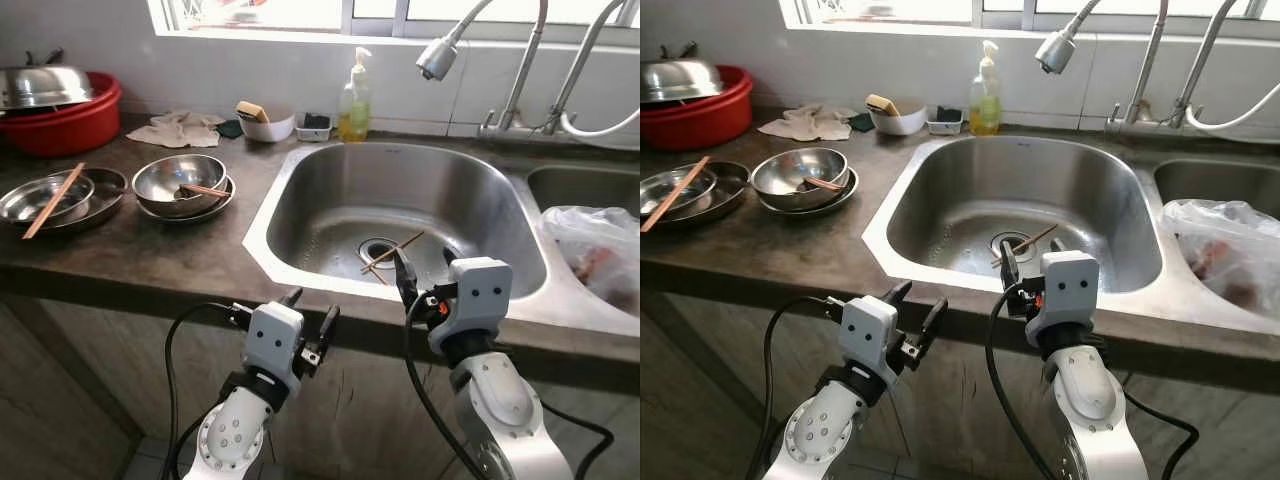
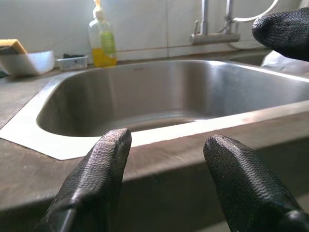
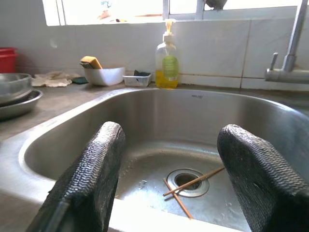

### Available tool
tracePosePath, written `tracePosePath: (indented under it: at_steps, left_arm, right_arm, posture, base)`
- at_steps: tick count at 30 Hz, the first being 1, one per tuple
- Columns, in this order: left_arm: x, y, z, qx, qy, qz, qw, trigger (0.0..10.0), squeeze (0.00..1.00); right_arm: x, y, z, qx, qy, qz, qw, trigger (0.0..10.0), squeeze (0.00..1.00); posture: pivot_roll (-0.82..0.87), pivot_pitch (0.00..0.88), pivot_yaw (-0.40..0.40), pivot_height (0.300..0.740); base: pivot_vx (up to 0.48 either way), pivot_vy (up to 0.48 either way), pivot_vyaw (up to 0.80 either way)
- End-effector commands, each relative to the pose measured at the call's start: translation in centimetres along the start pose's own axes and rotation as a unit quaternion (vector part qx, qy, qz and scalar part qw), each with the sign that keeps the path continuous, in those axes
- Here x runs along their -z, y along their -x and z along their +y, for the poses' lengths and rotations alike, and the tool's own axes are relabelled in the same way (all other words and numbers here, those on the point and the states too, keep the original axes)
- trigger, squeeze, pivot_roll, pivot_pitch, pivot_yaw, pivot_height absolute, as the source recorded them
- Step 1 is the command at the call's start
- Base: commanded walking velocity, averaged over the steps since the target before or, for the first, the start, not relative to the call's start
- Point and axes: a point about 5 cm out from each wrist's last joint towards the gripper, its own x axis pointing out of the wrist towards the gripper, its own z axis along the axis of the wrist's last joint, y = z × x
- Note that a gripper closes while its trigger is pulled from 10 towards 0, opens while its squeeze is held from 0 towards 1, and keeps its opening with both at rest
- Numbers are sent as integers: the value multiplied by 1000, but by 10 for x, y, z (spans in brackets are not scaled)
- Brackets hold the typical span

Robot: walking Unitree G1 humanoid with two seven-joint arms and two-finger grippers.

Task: Kitchen organization

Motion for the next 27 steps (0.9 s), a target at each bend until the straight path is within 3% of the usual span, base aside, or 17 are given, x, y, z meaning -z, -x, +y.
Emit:
tracePosePath:
  at_steps: [1,27]
  left_arm:
    - [-3,1,-1,6,-4,-1,1000,10000,0]
    - [-4,-2,-3,8,-4,-2,1000,10000,0]
  right_arm:
    - [1,0,1,0,-1,6,1000,10000,0]
    - [7,1,4,-7,0,17,1000,10000,0]
  posture:
    - [108,43,4,740]
    - [106,32,3,740]
  base:
    - [-311,0,0]
    - [-288,0,0]
